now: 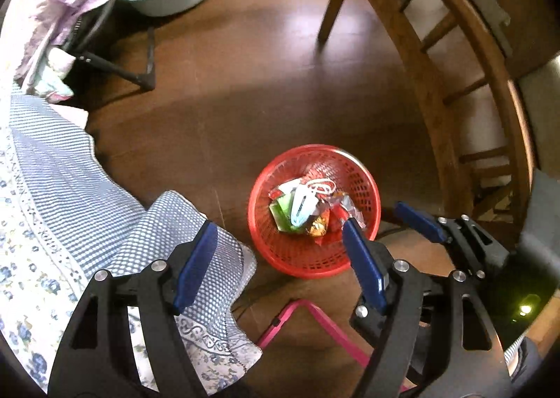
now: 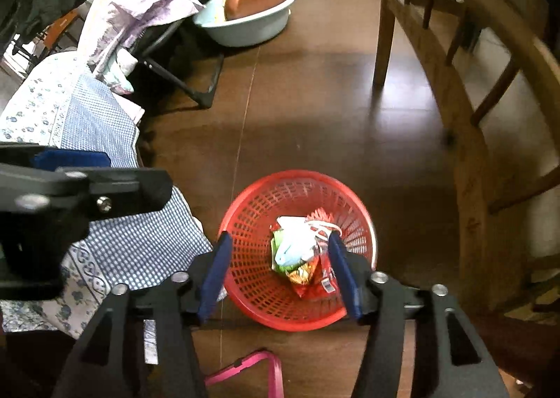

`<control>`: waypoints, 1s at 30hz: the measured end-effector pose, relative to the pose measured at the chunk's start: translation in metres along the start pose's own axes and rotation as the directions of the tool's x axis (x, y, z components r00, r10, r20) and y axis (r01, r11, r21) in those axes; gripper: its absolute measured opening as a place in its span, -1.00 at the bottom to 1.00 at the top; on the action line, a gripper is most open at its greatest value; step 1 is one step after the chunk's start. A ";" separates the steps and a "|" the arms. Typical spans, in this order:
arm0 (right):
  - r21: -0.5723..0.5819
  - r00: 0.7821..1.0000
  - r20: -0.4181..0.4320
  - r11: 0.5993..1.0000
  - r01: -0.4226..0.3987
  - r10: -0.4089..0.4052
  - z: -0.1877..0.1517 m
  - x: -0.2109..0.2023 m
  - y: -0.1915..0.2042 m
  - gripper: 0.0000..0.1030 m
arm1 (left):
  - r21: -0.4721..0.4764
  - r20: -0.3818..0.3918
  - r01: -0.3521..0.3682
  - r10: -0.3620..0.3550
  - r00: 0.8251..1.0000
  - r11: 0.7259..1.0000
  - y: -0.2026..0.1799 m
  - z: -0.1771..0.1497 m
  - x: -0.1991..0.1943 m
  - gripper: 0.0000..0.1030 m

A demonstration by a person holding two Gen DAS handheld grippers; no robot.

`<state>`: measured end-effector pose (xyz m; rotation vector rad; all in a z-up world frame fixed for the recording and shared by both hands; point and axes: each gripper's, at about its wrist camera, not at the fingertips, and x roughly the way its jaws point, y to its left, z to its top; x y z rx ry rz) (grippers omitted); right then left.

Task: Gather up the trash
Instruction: 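Swing both open tools back toward the bed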

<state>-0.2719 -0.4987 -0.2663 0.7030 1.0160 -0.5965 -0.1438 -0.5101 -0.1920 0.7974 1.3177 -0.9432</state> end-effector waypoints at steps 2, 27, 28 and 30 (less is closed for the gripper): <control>-0.022 1.000 0.024 1.000 0.010 -0.010 0.008 -0.013 0.009 0.26 | -0.022 0.040 0.005 -0.004 0.999 1.000 0.006 0.000 -0.015 0.40; -0.454 0.919 0.292 0.884 -0.111 0.265 0.066 -0.159 0.286 0.76 | -0.609 0.443 0.037 0.301 0.844 0.792 0.250 -0.164 -0.245 0.78; -0.474 0.918 0.286 0.873 -0.113 0.274 0.061 -0.160 0.302 0.76 | -0.630 0.439 0.038 0.316 0.841 0.776 0.261 -0.175 -0.248 0.79; -0.513 0.917 0.279 0.851 -0.108 0.284 0.052 -0.162 0.336 0.77 | -0.657 0.434 0.042 0.332 0.837 0.753 0.279 -0.192 -0.252 0.79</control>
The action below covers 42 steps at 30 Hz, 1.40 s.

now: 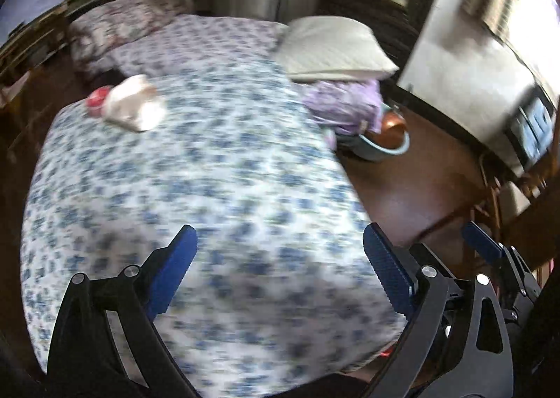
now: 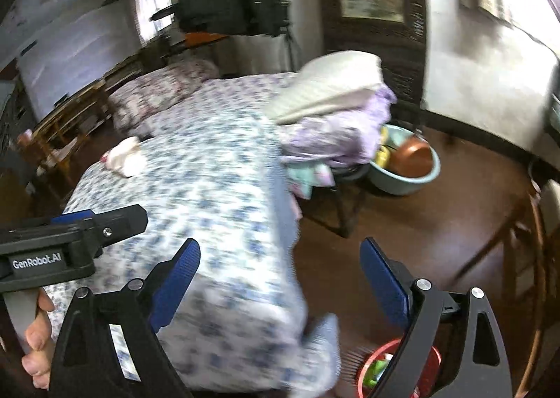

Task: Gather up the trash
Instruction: 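Swing both open tools back toward the bed, then grasp the white paper cup with the right tool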

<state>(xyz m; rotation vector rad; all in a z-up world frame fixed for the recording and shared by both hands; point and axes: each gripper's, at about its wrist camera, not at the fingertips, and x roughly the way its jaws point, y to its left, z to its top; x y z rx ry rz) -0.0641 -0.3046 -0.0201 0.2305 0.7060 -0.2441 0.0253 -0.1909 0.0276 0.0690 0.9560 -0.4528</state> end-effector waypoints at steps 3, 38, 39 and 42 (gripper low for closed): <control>-0.034 1.000 0.001 0.999 -0.007 0.007 0.007 0.011 0.036 0.84 | -0.045 0.027 -0.044 0.045 0.999 0.998 0.036 -0.001 -0.006 0.79; -0.341 0.981 -0.116 0.921 -0.188 0.157 0.128 0.193 0.245 0.85 | -0.489 -0.056 -0.299 0.312 0.948 0.819 0.312 0.050 0.048 0.79; -0.353 0.974 -0.142 0.910 -0.216 0.177 0.127 0.199 0.249 0.85 | -0.495 -0.068 -0.302 0.310 0.948 0.815 0.315 0.049 0.051 0.79; -0.399 0.956 -0.192 0.872 -0.283 0.223 0.121 0.219 0.262 0.85 | -0.496 -0.087 -0.307 0.305 0.948 0.813 0.321 0.043 0.054 0.79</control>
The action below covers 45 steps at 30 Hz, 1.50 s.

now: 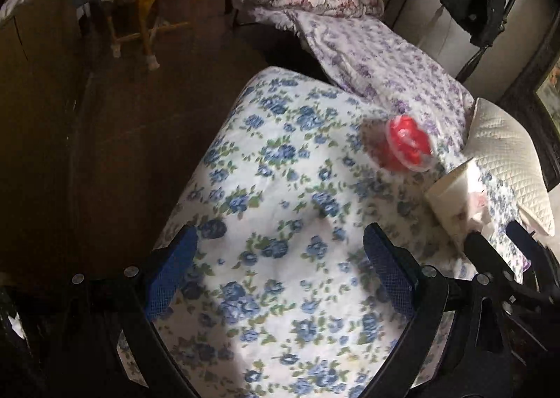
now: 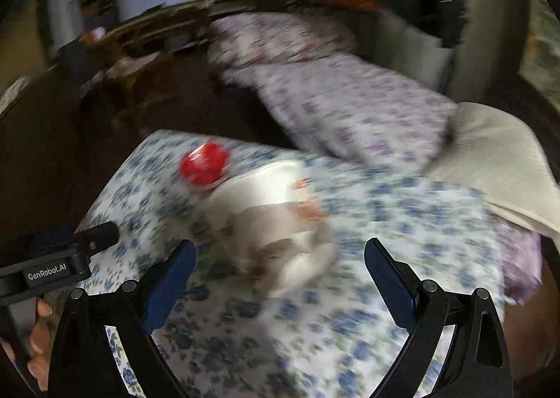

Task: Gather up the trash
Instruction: 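Grasp the white paper cup with the right tool, then grasp the red-lidded clear cup with the left tool while the right tool holds the paper cup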

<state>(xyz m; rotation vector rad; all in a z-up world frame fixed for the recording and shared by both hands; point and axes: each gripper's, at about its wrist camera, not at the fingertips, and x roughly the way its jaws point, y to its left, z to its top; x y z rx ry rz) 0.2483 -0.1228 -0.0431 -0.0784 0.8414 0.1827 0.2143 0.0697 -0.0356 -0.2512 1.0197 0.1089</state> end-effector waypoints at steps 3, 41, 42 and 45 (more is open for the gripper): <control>-0.084 0.999 -0.043 0.996 0.000 -0.004 0.002 0.020 0.008 0.85 | -0.007 -0.003 0.007 -0.007 1.000 1.000 0.004 0.000 -0.001 0.79; 0.216 0.993 0.022 0.970 0.110 -0.117 -0.102 -0.080 -0.055 0.53 | 0.200 0.037 -0.075 0.069 0.997 0.977 -0.105 0.024 0.033 0.79; 0.221 0.994 0.023 0.970 0.100 -0.107 -0.103 -0.080 -0.058 0.53 | 0.211 0.039 -0.068 0.061 0.997 0.975 -0.109 0.026 0.035 0.79; 0.234 0.997 0.018 0.970 0.073 -0.079 -0.102 -0.077 -0.063 0.53 | 0.237 0.040 -0.070 0.063 0.997 0.969 -0.122 0.034 0.048 0.79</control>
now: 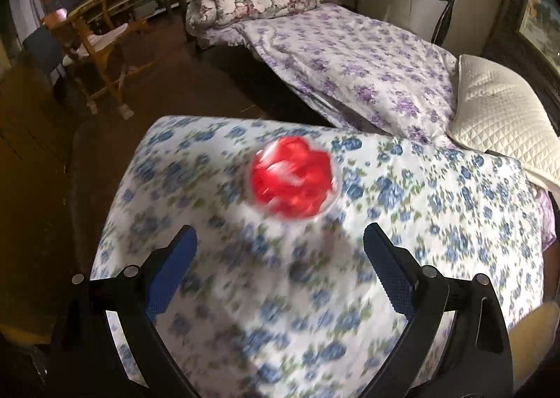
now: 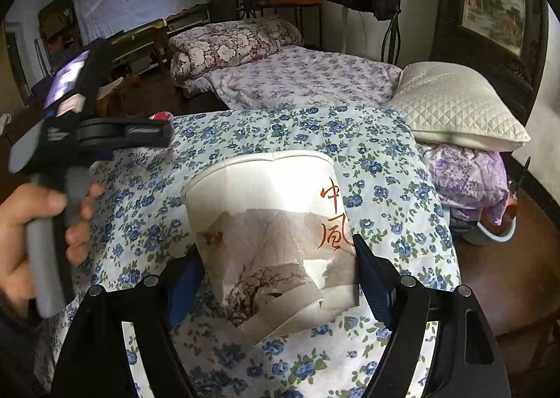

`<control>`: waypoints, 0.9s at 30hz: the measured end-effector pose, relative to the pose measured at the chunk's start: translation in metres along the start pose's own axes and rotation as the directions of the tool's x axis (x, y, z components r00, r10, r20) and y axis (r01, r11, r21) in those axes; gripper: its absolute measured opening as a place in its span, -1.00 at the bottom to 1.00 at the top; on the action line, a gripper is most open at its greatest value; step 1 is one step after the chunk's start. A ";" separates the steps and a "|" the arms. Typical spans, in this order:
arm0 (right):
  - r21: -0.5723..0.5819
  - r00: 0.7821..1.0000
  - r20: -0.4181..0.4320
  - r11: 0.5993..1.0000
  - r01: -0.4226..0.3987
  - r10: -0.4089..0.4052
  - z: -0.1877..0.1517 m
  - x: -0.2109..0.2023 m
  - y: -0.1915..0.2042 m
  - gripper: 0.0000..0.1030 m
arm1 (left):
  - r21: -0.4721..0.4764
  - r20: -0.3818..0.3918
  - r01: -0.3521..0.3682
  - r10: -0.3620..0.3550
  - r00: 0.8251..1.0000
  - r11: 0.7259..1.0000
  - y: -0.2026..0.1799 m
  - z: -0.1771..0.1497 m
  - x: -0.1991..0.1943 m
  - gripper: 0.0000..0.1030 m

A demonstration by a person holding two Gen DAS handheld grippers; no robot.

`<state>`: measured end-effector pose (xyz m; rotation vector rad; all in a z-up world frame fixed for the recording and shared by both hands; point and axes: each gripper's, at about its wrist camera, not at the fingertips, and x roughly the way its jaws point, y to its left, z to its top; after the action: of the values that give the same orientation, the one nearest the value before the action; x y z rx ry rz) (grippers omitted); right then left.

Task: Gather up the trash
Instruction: 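Grasp the red-lidded clear cup with the left tool while the right tool holds the paper cup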

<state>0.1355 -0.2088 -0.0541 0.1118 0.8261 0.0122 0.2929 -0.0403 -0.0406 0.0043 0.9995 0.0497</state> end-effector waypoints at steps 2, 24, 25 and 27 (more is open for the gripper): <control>0.015 1.000 0.000 1.000 -0.015 0.015 0.000 0.001 -0.003 0.53 | -0.004 -0.004 -0.018 0.018 1.000 1.000 -0.001 0.009 0.011 0.79; -0.047 0.999 0.030 0.998 0.030 -0.029 -0.007 -0.037 0.004 0.53 | 0.019 -0.031 0.038 -0.037 0.999 0.999 0.017 -0.063 -0.064 -0.05; -0.045 0.999 0.030 0.998 0.033 -0.032 -0.008 -0.039 0.003 0.53 | 0.023 -0.032 0.037 -0.036 0.999 0.999 0.018 -0.076 -0.072 -0.05; -0.020 0.999 0.027 0.999 0.042 -0.041 -0.013 -0.050 -0.001 0.53 | 0.024 -0.038 0.044 -0.043 0.998 0.999 0.020 -0.096 -0.084 -0.05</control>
<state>0.0926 -0.2113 -0.0262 0.0749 0.8018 -0.0194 0.1664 -0.0260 -0.0213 0.0041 1.0374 -0.0019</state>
